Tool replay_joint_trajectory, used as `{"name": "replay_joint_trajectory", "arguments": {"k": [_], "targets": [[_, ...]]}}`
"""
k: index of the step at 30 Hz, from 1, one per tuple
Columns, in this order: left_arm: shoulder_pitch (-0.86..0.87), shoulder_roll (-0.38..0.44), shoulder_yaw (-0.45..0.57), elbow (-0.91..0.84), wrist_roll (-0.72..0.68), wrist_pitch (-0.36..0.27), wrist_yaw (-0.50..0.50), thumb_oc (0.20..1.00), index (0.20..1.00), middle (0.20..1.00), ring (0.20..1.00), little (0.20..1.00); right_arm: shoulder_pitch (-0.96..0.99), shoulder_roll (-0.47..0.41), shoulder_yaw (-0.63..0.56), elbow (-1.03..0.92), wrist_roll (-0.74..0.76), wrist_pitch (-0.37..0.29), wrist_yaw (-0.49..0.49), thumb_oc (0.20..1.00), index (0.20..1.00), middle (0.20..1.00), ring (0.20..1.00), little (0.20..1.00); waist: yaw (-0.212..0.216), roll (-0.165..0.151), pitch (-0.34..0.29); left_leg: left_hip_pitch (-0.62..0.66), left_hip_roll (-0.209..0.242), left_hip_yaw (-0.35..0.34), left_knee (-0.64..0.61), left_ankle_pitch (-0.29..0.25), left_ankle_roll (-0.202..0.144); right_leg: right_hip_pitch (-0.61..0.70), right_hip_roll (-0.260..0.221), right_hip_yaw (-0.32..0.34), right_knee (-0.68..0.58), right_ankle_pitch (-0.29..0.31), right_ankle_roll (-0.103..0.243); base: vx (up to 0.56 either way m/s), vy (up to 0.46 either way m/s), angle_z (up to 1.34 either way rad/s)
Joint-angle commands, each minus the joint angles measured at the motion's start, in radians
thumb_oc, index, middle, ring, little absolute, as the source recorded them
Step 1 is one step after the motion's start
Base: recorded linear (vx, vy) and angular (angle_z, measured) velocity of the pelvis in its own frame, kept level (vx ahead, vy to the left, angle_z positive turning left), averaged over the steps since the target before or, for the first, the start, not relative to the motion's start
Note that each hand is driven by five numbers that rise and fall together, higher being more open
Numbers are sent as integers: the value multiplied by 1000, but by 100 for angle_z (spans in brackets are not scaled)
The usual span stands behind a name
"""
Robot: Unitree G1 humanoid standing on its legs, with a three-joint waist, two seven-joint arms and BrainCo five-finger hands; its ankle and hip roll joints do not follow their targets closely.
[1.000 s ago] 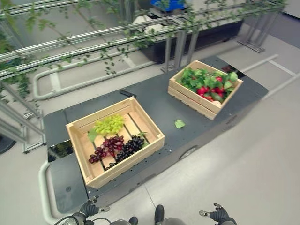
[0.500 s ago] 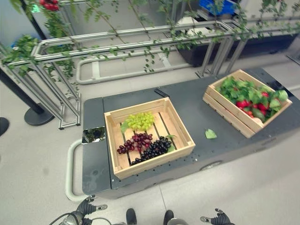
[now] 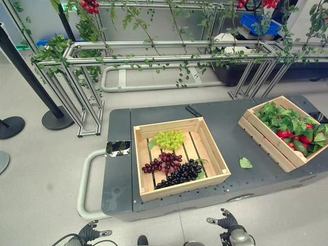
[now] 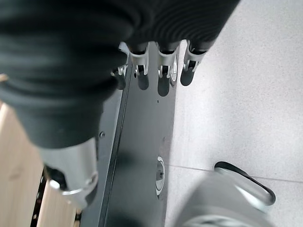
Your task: Pick up the fruits from the basket on one side to the basket on the other side
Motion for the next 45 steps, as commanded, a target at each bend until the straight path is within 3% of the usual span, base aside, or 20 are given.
{"name": "replay_joint_trajectory", "arguments": {"k": [1, 3, 6, 13, 25, 45], "targets": [[1, 32, 31, 7, 23, -15, 3, 1000, 1000, 1000, 1000, 1000, -27, -18, 21, -45, 49, -21, -1, 1000, 1000, 1000, 1000, 1000, -19, -7, -4, 0, -1, -74, 25, 9, -66, 77, 49, 91, -297, 128, 15, 177, -28, 28], [-9, 35, 29, 10, 27, -16, 5, 1000, 1000, 1000, 1000, 1000, -37, -16, 28, -33, 47, -19, 0, 1000, 1000, 1000, 1000, 1000, -14, -16, -12, 0, 2, -87, 20, 11, -83, 89, 29, 79, -447, 142, 26, 89, -94, 20], [-17, 36, 25, 16, 33, -15, 7, 1000, 1000, 1000, 1000, 1000, -38, -9, 40, -20, 29, -14, 0, 1000, 1000, 1000, 1000, 1000, -4, -29, -36, -1, 8, -102, 14, 14, -93, 125, 41, 95, -489, 128, 35, 80, -160, 47], [-8, 0, 13, 17, 28, -12, -4, 1000, 1000, 1000, 1000, 1000, -16, -6, 44, 50, -21, 4, -5, 1000, 1000, 1000, 1000, 1000, 14, -33, -79, 17, 27, -131, 12, 9, -121, 217, 53, 37, -588, 115, 21, 97, -142, 30], [1, -18, -15, 39, 62, -6, -3, 1000, 1000, 1000, 1000, 1000, 7, 1, 59, 58, -41, 5, -3, 1000, 1000, 1000, 1000, 1000, 3, -34, -101, 40, 46, -135, -11, 16, -137, 257, 81, 34, -619, 93, 2, 42, -54, 6], [17, -33, 0, 63, 46, -5, 5, 1000, 1000, 1000, 1000, 1000, 31, 25, 55, 85, -44, 9, -7, 1000, 1000, 1000, 1000, 1000, -3, -37, -107, 52, 45, -123, -30, 11, -135, 272, 86, 46, -652, 100, 5, 8, -2, 0]]}}
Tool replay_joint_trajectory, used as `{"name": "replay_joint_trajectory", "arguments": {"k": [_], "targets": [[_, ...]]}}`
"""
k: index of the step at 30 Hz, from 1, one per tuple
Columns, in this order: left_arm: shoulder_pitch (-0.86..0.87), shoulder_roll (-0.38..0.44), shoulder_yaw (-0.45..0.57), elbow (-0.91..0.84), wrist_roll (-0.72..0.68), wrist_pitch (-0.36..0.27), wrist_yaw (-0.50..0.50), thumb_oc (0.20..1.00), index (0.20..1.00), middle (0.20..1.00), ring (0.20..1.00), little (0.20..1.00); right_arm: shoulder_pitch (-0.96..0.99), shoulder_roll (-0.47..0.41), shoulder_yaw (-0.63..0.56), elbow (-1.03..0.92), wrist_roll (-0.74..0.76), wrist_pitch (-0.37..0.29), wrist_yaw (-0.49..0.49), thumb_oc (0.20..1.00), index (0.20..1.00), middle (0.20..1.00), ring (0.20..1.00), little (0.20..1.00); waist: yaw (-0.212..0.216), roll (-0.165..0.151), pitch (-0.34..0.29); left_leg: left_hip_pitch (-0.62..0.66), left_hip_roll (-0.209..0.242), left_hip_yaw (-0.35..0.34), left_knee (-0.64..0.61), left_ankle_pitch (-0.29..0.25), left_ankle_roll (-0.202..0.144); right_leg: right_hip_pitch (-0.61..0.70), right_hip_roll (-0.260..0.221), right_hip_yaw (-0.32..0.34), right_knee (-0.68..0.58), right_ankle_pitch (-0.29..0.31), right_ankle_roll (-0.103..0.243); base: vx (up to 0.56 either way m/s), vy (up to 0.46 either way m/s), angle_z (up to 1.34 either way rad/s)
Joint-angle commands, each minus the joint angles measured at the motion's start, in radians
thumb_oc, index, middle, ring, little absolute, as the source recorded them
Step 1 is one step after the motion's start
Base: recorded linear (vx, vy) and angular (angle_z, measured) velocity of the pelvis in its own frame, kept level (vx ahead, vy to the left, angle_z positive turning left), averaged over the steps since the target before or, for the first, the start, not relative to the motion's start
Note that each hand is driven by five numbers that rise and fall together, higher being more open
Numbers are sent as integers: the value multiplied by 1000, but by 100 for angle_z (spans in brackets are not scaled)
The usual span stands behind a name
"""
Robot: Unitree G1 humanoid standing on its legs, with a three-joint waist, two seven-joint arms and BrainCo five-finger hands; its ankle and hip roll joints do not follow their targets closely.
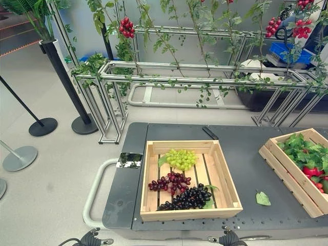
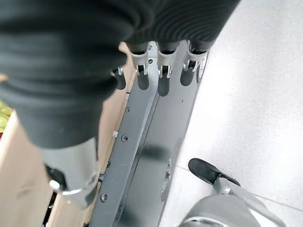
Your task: Pick up the fruits from the basket on one side to the basket on the other side
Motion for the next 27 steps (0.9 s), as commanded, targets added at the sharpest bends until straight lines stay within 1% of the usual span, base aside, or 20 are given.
{"name": "replay_joint_trajectory", "arguments": {"k": [1, 13, 27], "targets": [[-41, 1, 9, 47, 6, -6, 6, 1000, 1000, 1000, 1000, 1000, -46, 13, 20, 28, -3, -3, -11, 1000, 1000, 1000, 1000, 1000, -25, -23, 10, -27, -3, -12, 1, 18, -25, 6, -46, 22, 42, -8, 80, 0, 0, 0], [-31, -10, 1, 17, -11, -14, -1, 1000, 1000, 1000, 1000, 1000, -44, 2, 11, 36, -14, -3, -16, 1000, 1000, 1000, 1000, 1000, -26, -12, 14, -24, -5, -12, 1, 14, -24, 9, -44, 27, 37, -7, 80, -1, 4, -1], [-28, -17, -4, 4, -23, -16, -9, 1000, 1000, 1000, 1000, 1000, -48, -8, 7, 38, -11, -3, -16, 1000, 1000, 1000, 1000, 1000, -27, -10, 18, -21, -5, -12, 1, 14, -23, 14, -45, 25, 35, -6, 80, 0, 0, 0]]}}
